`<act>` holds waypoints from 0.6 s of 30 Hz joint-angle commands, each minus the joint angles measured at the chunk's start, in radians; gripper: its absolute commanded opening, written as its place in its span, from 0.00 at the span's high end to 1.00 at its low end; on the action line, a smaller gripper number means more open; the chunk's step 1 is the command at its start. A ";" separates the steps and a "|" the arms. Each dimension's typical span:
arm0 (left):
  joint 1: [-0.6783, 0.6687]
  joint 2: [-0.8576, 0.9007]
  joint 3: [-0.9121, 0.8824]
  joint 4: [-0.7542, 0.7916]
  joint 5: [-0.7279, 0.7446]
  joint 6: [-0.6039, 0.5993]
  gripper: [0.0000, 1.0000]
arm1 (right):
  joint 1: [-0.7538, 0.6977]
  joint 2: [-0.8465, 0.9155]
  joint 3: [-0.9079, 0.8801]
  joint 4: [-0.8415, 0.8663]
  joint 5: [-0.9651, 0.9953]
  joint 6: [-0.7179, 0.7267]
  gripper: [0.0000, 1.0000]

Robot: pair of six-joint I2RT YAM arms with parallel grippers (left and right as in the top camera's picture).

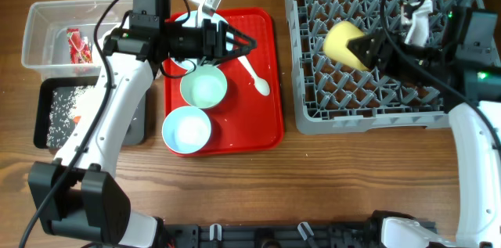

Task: Sort waste into correct bins and load items into the dishwasher rack
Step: 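Take the yellow cup with the right gripper and place it in the rack, then reach the right gripper to the red tray and grasp the green bowl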

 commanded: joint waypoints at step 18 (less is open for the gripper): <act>0.005 -0.009 0.008 -0.316 -0.817 0.038 0.38 | 0.211 0.405 0.135 -0.323 0.549 -0.072 0.48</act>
